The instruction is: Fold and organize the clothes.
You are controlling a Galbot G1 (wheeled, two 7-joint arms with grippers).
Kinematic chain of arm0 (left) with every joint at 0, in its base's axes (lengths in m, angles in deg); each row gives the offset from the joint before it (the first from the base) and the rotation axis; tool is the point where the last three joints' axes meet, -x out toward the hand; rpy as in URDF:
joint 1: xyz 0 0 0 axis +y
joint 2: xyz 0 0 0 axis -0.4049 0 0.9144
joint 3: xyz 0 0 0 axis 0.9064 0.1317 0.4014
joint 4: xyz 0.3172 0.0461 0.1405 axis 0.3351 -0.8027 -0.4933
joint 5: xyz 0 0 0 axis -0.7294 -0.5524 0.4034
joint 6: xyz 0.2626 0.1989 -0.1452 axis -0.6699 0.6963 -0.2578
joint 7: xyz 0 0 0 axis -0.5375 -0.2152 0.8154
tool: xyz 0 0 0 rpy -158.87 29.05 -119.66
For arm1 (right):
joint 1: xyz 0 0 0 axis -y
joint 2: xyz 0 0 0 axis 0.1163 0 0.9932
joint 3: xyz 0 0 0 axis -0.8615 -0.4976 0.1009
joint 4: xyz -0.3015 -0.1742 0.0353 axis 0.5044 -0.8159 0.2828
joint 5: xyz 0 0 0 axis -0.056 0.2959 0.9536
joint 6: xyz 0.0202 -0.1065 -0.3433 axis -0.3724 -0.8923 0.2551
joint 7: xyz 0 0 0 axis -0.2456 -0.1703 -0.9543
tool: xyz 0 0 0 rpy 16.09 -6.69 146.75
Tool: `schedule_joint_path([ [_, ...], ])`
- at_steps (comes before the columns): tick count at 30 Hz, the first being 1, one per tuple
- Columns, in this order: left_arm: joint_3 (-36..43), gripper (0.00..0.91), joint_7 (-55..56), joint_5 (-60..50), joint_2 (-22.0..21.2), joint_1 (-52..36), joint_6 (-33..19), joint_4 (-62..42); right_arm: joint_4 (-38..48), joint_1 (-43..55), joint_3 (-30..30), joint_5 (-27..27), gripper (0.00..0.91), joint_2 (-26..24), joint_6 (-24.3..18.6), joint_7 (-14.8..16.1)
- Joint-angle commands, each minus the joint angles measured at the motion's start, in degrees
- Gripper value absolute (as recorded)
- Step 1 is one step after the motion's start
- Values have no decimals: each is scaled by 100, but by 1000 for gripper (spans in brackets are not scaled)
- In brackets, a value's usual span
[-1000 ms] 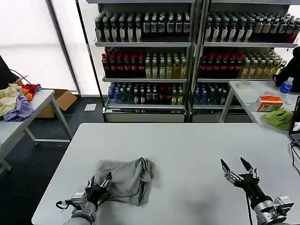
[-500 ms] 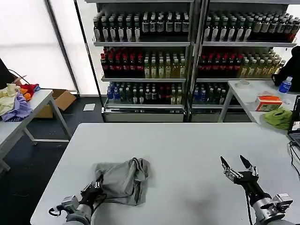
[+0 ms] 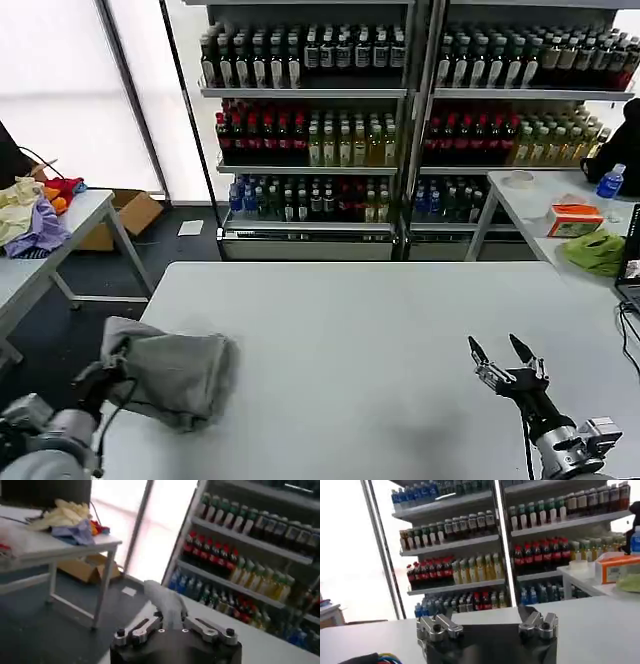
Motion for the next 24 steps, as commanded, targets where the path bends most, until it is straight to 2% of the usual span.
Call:
schedule_joint_path([
  [1, -1707, 10, -184, 1245, 913, 197, 460, 536, -95, -146, -127, 18, 907, 235, -78, -15],
  [5, -983, 10, 72, 1087, 746, 304, 477, 1160, -108, -294, -190, 65, 907, 356, -132, -15],
  [9, -17, 10, 242, 374, -59, 404, 483, 1574, -76, -275, -239, 119, 907, 343, -147, -32],
  [11, 1201, 10, 242, -263, -444, 586, 354, 1635, -95, -235, -248, 122, 907, 348, -128, -40],
  [14, 2625, 10, 323, -972, -675, 685, 160, 1410, -120, -180, -206, 102, 907, 386, -85, -60],
  [18, 3963, 10, 704, -1338, -812, 547, 83, 1040, -175, -288, -80, 40, 907, 450, -72, -74],
  [20, 4700, 10, 1010, -1254, -841, 315, 85, 760, -197, -356, -66, 13, 907, 456, -61, -105],
  [24, 5518, 10, 1465, -779, -1099, -739, 192, 78, -287, -396, -123, 42, 907, 441, 154, -210],
])
